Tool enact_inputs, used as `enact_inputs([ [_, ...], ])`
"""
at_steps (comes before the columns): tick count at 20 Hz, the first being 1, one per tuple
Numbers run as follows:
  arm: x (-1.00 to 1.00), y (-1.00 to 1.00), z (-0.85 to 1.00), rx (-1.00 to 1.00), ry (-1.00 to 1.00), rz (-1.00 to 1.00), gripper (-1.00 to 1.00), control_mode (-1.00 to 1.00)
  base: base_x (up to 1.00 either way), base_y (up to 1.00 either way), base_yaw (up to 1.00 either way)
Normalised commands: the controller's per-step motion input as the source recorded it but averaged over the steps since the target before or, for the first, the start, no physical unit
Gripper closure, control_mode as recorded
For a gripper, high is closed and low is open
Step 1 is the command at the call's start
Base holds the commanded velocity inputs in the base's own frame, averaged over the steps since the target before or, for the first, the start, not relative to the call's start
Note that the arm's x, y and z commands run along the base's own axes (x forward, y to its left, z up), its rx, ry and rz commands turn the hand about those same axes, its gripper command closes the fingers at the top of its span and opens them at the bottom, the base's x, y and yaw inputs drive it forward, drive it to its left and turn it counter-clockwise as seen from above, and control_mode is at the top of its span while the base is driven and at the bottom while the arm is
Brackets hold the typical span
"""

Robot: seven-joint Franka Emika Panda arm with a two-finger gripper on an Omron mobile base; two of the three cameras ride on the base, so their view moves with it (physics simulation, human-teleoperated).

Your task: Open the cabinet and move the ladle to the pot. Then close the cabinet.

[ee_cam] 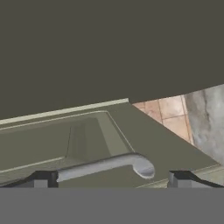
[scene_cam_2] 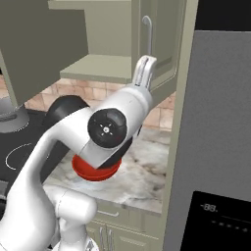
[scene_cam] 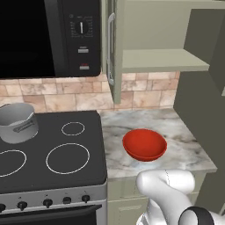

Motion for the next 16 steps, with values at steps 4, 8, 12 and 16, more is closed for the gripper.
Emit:
enact_inputs([
  [4,0.41,-0.25,0.00,0.06,-0.04,0.00,-1.00,-1.00,0.00,0.00,0.00],
  [8,0.35,-0.24,0.00,0.05,-0.01,0.00,-1.00,-1.00,0.00,0.00,0.00],
  [12,0.31,-0.15,-0.02,0.04,-0.01,0.00,-1.00,-1.00,0.00,0.00,0.00],
  [16,0.10,0.00,-0.01,0.00,-0.09,0.02,-1.00,-1.00,0.00,0.00,0.00],
])
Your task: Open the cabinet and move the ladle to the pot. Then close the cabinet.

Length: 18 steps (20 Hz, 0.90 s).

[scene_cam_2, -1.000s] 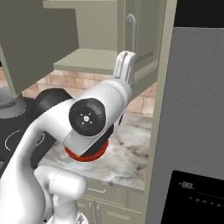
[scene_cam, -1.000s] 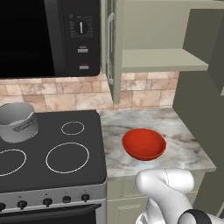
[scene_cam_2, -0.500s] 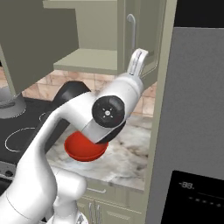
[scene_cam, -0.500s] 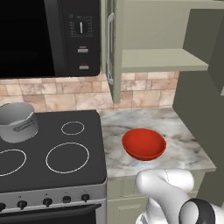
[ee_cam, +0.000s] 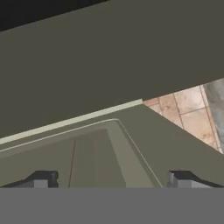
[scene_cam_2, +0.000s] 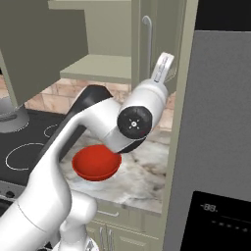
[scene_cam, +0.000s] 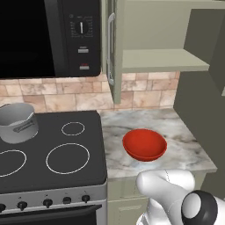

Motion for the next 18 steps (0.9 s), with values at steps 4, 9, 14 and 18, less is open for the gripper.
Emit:
enact_inputs([
  [4,0.00,0.12,0.00,0.00,-0.09,0.02,-1.00,-1.00,0.00,0.00,0.00],
  [9,0.00,0.29,0.00,0.00,-0.04,0.00,-1.00,-1.00,0.00,0.00,0.00],
  [14,0.01,0.36,0.00,0.00,0.00,0.00,-1.00,-1.00,0.00,0.00,0.00],
  [18,0.12,0.39,0.00,0.00,0.00,0.00,-1.00,-1.00,0.00,0.00,0.00],
])
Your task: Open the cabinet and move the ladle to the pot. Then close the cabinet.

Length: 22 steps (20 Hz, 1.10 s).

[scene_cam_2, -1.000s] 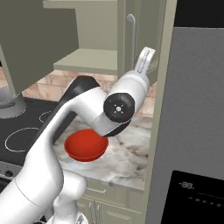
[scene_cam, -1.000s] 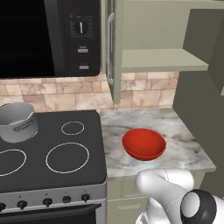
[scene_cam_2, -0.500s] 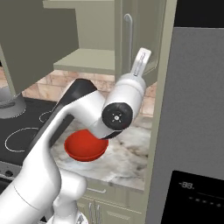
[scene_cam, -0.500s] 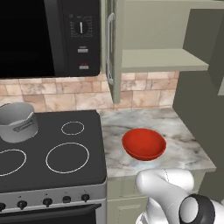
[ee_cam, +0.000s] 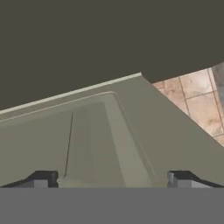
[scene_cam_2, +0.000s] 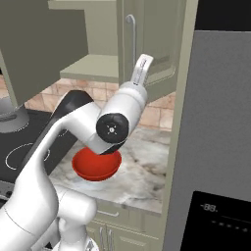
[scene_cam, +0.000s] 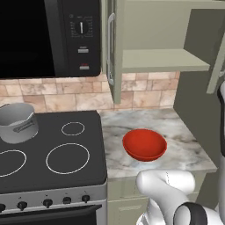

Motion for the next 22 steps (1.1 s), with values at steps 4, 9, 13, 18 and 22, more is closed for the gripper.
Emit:
enact_inputs([
  [4,0.24,0.43,0.00,0.00,0.00,0.00,-1.00,-1.00,0.00,0.00,0.00],
  [9,0.42,0.44,0.00,0.00,0.04,0.02,-1.00,-1.00,0.00,0.00,0.00],
  [13,0.58,0.39,0.00,0.00,0.08,0.06,-1.00,-1.00,0.00,0.00,0.00],
  [18,0.67,0.27,0.00,0.00,0.03,0.07,-1.00,-1.00,0.00,0.00,0.00],
  [22,0.63,0.08,0.00,0.00,0.00,0.05,-1.00,-1.00,0.00,0.00,0.00],
])
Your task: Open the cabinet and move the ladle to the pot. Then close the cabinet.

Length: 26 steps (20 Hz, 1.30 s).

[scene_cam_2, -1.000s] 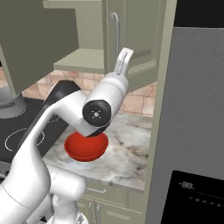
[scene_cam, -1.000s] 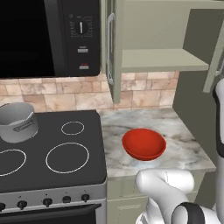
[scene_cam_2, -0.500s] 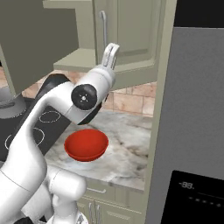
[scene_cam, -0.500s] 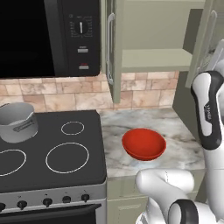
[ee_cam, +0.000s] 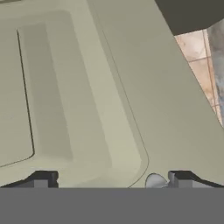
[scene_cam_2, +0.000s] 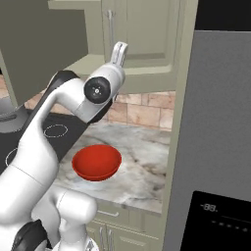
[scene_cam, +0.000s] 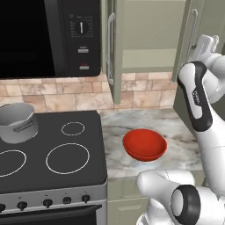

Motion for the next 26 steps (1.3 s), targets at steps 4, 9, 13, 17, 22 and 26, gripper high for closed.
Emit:
enact_inputs([
  [4,0.68,0.00,0.00,0.00,-0.01,0.03,-1.00,-1.00,0.00,0.00,0.00],
  [9,0.74,0.00,0.00,0.00,0.00,0.01,-1.00,-1.00,0.00,0.00,0.00],
  [13,0.76,0.00,0.00,0.00,0.00,0.00,-1.00,-1.00,0.00,0.00,0.00],
  [17,0.68,0.00,0.00,0.00,0.00,0.00,-1.00,-1.00,0.00,0.00,0.00],
  [22,0.35,0.00,-0.05,-0.01,0.09,0.00,-1.00,-1.00,0.00,0.00,0.00],
  [26,0.04,0.00,-0.12,-0.05,0.01,0.00,-1.00,-1.00,0.00,0.00,0.00],
])
